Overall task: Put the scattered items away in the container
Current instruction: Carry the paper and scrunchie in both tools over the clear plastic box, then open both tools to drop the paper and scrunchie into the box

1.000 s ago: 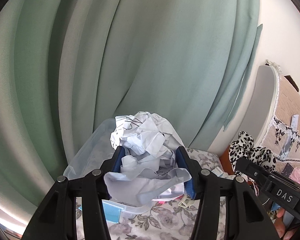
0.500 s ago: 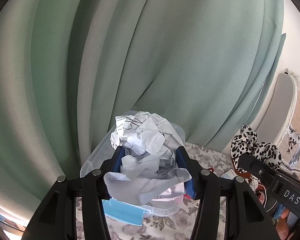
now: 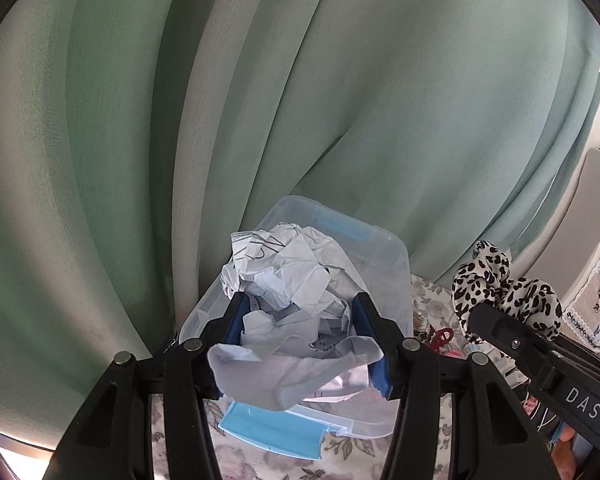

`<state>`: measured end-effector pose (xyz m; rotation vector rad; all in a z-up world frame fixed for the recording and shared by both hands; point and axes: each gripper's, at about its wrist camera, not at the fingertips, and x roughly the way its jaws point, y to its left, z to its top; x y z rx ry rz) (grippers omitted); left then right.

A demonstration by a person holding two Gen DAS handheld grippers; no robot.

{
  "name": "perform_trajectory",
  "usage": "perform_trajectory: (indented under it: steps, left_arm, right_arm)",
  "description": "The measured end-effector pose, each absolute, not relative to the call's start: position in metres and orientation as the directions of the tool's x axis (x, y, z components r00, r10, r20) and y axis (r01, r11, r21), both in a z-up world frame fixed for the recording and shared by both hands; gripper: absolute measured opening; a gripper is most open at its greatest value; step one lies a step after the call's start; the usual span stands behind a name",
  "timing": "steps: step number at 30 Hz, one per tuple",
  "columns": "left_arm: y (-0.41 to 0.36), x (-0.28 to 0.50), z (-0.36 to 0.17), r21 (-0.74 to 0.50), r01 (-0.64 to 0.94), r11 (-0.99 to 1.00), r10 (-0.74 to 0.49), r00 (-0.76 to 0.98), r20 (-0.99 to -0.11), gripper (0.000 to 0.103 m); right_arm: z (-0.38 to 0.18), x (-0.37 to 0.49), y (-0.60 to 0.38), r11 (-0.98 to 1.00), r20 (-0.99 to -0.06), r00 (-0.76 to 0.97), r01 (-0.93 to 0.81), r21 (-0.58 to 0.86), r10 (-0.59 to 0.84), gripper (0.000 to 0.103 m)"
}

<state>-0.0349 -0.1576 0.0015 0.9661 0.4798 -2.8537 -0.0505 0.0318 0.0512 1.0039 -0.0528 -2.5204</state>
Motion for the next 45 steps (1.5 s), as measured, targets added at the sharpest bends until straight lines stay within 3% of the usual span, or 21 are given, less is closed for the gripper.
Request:
perform_trajectory:
  steps: [15, 23, 36, 39, 41, 45]
  left_arm:
    - [-0.175, -0.053, -0.040, -0.257, 0.212, -0.943, 0.015, -0.744, -0.668, 0.055]
    - [-0.149, -0.099, -0.014, -0.250, 0.212, -0.945, 0.018, -0.727, -0.686, 0.055]
    - [-0.148, -0.107, -0.031, -0.243, 0.214, -0.946, 0.022, -0.706, -0.708, 0.057]
    - [-0.149, -0.109, -0.034, -0.246, 0.223, -0.943, 0.023, -0.696, -0.717, 0.061]
    - [-0.150, -0.110, -0.036, -0.253, 0.227, -0.940, 0.028, -0.691, -0.723, 0.063]
    - [-0.153, -0.124, -0.049, -0.266, 0.246, -0.932, 0.030, -0.679, -0.733, 0.069]
  right_arm:
    - [0.023, -0.080, 0.003, -0.907, -0.709, -0.586, 0.375, 0.190, -0.391, 0.038]
    - [0.009, -0.097, -0.004, -0.909, -0.727, -0.569, 0.372, 0.189, -0.384, 0.039]
    - [0.003, -0.115, -0.011, -0.911, -0.734, -0.565, 0.369, 0.186, -0.378, 0.040]
    - [0.000, -0.118, -0.014, -0.911, -0.738, -0.562, 0.371, 0.178, -0.373, 0.043]
    - [-0.002, -0.118, -0.014, -0.910, -0.742, -0.556, 0.372, 0.181, -0.375, 0.053]
    - [-0.003, -0.117, -0.012, -0.912, -0.739, -0.560, 0.367, 0.182, -0.373, 0.061]
